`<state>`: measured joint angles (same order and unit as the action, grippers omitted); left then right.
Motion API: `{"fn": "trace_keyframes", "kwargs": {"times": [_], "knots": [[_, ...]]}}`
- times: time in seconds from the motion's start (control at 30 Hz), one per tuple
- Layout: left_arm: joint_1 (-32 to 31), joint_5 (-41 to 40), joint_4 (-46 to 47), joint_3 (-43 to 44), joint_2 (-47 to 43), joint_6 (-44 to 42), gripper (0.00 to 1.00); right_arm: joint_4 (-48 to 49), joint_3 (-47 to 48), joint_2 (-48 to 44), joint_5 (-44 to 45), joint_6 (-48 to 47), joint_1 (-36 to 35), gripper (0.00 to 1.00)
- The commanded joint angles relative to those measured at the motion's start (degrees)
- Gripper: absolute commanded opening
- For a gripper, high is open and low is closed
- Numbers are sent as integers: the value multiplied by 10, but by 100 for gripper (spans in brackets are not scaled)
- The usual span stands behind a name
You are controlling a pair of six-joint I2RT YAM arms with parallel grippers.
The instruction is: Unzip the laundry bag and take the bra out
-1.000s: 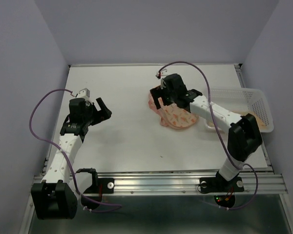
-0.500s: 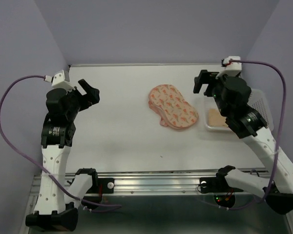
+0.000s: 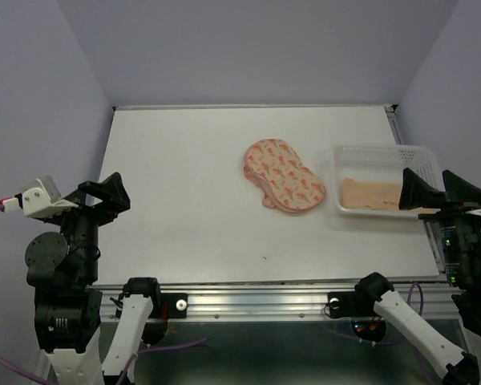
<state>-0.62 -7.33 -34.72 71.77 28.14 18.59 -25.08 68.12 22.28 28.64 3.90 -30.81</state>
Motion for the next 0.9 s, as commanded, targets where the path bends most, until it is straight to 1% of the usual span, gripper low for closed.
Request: {"fn": "trace_keyframes", "kwargs": {"times": [0.0, 0.13, 0.3, 0.43, 0.53, 0.87], "knots": [[2, -29, -22, 14, -33, -28, 99, -65, -23, -32, -23, -26, -3, 100], [2, -23, -32, -4, -82, -22, 99, -80, -35, -81, -25, -31, -3, 100], [2, -31, -43, -40, -110, -20, 99, -82, -49, -130, -11, -32, -3, 100], [2, -23, -42, -77, -124, -5, 99, -87, -58, -147, -25, -32, -3, 100], [2, -15, -40, -88, -131, 2, 99, -96, -62, -151, -23, -31, -3, 100], [2, -18, -39, -89, -132, 3, 99, -99, -78, -144, -26, -28, -3, 100]]}}
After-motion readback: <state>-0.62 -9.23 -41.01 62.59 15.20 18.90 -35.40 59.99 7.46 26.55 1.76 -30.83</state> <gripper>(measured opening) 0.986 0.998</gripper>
